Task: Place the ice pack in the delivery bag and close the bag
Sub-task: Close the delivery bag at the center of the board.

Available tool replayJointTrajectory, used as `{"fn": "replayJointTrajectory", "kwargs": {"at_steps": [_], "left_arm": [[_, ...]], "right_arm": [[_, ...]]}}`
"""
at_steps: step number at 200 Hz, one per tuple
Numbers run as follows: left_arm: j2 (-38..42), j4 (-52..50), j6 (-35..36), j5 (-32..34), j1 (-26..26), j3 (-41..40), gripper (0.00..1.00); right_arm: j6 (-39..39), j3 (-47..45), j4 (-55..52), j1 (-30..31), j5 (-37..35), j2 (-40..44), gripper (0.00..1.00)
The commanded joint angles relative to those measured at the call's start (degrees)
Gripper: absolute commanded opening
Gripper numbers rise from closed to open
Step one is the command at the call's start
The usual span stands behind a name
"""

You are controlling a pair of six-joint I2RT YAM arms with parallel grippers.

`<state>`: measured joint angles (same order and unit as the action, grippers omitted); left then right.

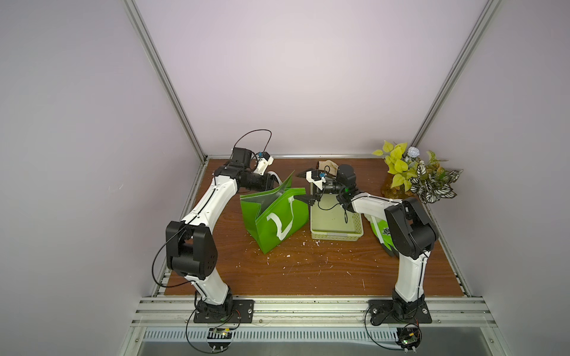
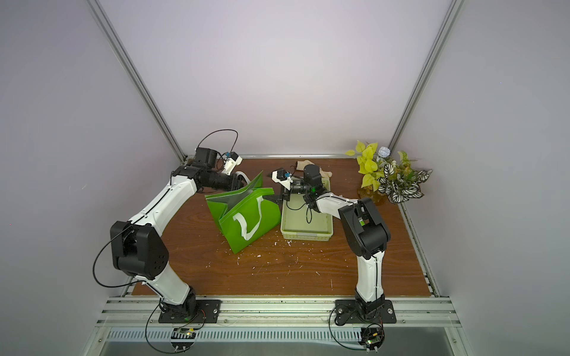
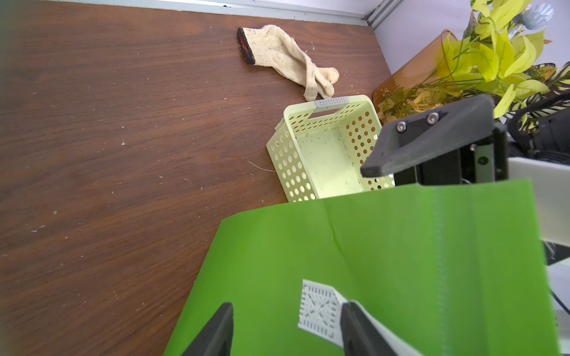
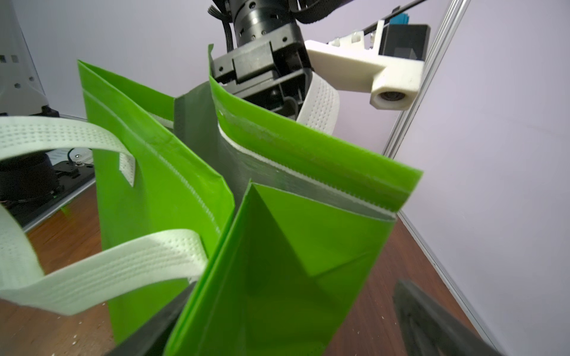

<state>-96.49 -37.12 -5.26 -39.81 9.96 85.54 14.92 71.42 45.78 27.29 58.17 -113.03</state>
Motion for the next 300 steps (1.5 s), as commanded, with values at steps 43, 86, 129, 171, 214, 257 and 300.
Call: {"fn": "replayJointTrajectory", "kwargs": {"at_steps": [43,86,129,171,214,257,300], "left_arm": [[-0.17,-0.60,1.62,-2.28,1.27,1.04,0.58],[0.30,-0.59,1.92,-2.57,1.37,0.89,0.58],[0.83,-0.67,1.89,-1.73,1.32,1.04,0.58],[2.01,-0.69,1.43,-0.15,1.30,1.89,0.60],[3.01,-0.67,0.82,0.94,1.36,2.79,0.62],[5.16,-1.80,0.80,-0.58,-0.98,3.20,0.73],[10.93,-6.28,3.08,5.45,-3.76,1.85,0.91]], "right_arm": [[-4.11,8.65,1.06,1.44,5.19,-4.16,0.99],[-7.86,10.70,4.03,1.89,6.63,-6.40,0.95],[-8.44,10.96,3.11,1.89,8.96,-6.81,0.73],[-9.01,10.76,3.16,1.89,9.94,-6.50,0.46],[-9.84,10.14,3.30,2.15,10.58,-6.33,0.24],[-7.67,7.49,2.93,1.84,8.64,-3.99,0.00],[-5.76,6.60,1.15,1.64,6.49,-2.62,0.00]]}}
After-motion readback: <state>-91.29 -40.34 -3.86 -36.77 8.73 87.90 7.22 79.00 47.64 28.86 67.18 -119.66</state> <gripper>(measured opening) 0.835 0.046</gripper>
